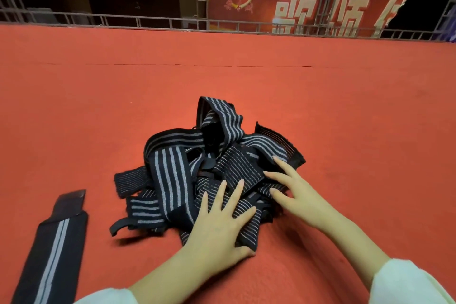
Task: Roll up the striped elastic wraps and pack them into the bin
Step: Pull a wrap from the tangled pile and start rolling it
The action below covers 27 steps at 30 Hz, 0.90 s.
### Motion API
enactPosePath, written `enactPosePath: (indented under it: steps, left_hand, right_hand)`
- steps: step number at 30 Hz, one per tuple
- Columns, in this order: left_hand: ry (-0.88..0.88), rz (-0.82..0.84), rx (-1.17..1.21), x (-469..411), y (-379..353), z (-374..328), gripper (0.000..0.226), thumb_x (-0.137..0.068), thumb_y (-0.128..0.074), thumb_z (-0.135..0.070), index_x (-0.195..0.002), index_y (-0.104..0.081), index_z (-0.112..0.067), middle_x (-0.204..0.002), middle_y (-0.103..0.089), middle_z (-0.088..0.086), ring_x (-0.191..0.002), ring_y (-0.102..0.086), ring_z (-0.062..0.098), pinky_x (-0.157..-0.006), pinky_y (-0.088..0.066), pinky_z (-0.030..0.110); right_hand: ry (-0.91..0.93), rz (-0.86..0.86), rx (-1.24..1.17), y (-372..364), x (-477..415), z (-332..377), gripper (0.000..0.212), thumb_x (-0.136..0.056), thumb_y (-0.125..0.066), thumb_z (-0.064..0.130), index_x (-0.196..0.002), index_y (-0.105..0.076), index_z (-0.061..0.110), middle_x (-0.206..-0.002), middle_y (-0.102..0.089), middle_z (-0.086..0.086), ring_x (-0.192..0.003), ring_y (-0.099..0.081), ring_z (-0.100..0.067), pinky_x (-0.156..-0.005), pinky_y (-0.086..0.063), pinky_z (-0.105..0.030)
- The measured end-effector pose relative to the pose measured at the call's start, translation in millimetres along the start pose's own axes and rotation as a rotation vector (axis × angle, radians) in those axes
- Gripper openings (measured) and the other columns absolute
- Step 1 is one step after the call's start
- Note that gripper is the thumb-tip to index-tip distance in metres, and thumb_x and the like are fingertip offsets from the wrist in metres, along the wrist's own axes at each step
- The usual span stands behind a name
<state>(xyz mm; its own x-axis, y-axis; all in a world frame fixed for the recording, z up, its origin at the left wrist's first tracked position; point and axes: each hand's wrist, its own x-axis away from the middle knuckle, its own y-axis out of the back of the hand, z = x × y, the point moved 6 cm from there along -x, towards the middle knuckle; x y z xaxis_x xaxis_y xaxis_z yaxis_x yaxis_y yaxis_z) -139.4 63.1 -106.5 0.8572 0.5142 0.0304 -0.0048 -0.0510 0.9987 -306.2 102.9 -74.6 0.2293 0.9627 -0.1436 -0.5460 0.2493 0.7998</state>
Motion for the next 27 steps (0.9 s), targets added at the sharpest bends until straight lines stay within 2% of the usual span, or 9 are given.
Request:
enactPosePath:
  steps: [3, 5, 7, 8, 11, 15, 19, 23, 27]
  left_hand:
    - [-0.013, -0.037, -0.025, 1.8, 0.8, 4.3, 0.073, -0.09, -0.05, -0.047, -0.151, -0.01, -0.041, -0.154, 0.033, 0.0, -0.147, 0.012, 0.032, -0.119, 0.001, 0.05]
    - [-0.109, -0.151, -0.069, 5.3, 5.0, 9.2, 0.075, -0.082, -0.064, -0.036, -0.147, -0.029, -0.038, -0.161, 0.005, 0.01, -0.145, -0.019, 0.038, -0.115, -0.025, 0.048]
    - [-0.174, -0.225, -0.072, 11.5, 6.0, 18.2, 0.077, -0.058, -0.081, -0.022, -0.131, -0.056, -0.031, -0.148, -0.039, 0.016, -0.119, -0.059, 0.034, -0.087, -0.055, 0.035]
    - [-0.173, -0.251, -0.074, 15.0, 7.3, 25.0, 0.082, -0.049, -0.086, -0.014, -0.126, -0.06, -0.029, -0.139, -0.052, 0.015, -0.109, -0.066, 0.029, -0.074, -0.058, 0.028]
    - [-0.2, -0.321, -0.019, 23.6, 21.2, 45.4, 0.084, -0.053, -0.08, -0.007, -0.13, -0.055, -0.028, -0.13, -0.061, 0.011, -0.105, -0.068, 0.021, -0.068, -0.059, 0.025]
    - [-0.139, -0.412, 0.122, 14.9, 53.5, 83.3, 0.084, -0.055, -0.074, 0.011, -0.128, -0.06, -0.027, -0.128, -0.062, 0.012, -0.099, -0.069, 0.029, -0.077, -0.058, 0.038]
    - [-0.046, -0.507, 0.206, -8.6, 78.0, 114.9, 0.071, -0.073, -0.056, 0.017, -0.126, -0.063, -0.028, -0.126, -0.062, 0.011, -0.104, -0.066, 0.03, -0.087, -0.052, 0.035]
    - [0.115, -0.605, 0.28, -28.3, 97.0, 153.2, 0.066, -0.075, -0.047, 0.019, -0.122, -0.066, -0.024, -0.124, -0.064, 0.008, -0.112, -0.061, 0.028, -0.096, -0.046, 0.034]
    - [0.18, -0.573, 0.301, -34.9, 86.3, 180.2, 0.066, -0.074, -0.045, 0.022, -0.12, -0.067, -0.02, -0.121, -0.066, 0.009, -0.112, -0.061, 0.029, -0.097, -0.045, 0.032]
  right_hand:
    - [0.05, -0.002, -0.027, -0.3, 3.8, 5.1, 0.048, -0.095, -0.055, 0.023, -0.14, -0.041, 0.036, -0.158, -0.004, 0.019, -0.143, -0.011, 0.004, -0.111, -0.016, -0.016]
    - [0.092, -0.001, -0.027, -0.3, 6.3, 11.2, 0.052, -0.095, -0.055, 0.023, -0.137, -0.037, 0.047, -0.158, 0.001, 0.022, -0.135, -0.016, 0.015, -0.103, -0.018, -0.005]
    - [0.132, -0.006, -0.006, -1.1, 6.4, 17.5, 0.052, -0.095, -0.056, 0.022, -0.135, -0.038, 0.05, -0.156, 0.002, 0.024, -0.122, -0.014, 0.032, -0.093, -0.016, 0.007]
    - [0.145, -0.003, 0.001, -2.2, 5.8, 20.6, 0.051, -0.094, -0.057, 0.021, -0.136, -0.041, 0.047, -0.156, 0.002, 0.025, -0.119, -0.011, 0.035, -0.091, -0.014, 0.009]
    - [0.175, 0.045, 0.008, -11.1, 2.3, 28.5, 0.052, -0.092, -0.061, 0.028, -0.136, -0.042, 0.048, -0.156, 0.004, 0.028, -0.134, -0.018, 0.018, -0.1, -0.017, 0.002]
    - [0.226, 0.093, 0.198, -26.1, -8.3, 34.2, 0.077, -0.082, -0.071, 0.044, -0.144, -0.025, 0.048, -0.159, 0.014, 0.015, -0.144, -0.02, -0.011, -0.115, -0.028, -0.032]
    - [0.221, 0.037, 0.443, -27.4, -25.0, 36.2, 0.103, -0.078, -0.074, 0.042, -0.145, 0.003, 0.046, -0.157, 0.025, 0.0, -0.147, 0.007, -0.015, -0.119, 0.004, -0.04]
    - [0.226, -0.047, 0.501, -19.1, -36.1, 39.0, 0.097, -0.077, -0.075, 0.043, -0.148, -0.01, 0.045, -0.155, 0.028, 0.004, -0.143, 0.024, -0.014, -0.114, 0.012, -0.047]
    - [0.201, -0.041, 0.452, -25.9, -39.7, 32.1, 0.089, -0.078, -0.075, 0.041, -0.149, -0.021, 0.041, -0.153, 0.033, 0.008, -0.143, 0.027, -0.015, -0.119, 0.005, -0.05]
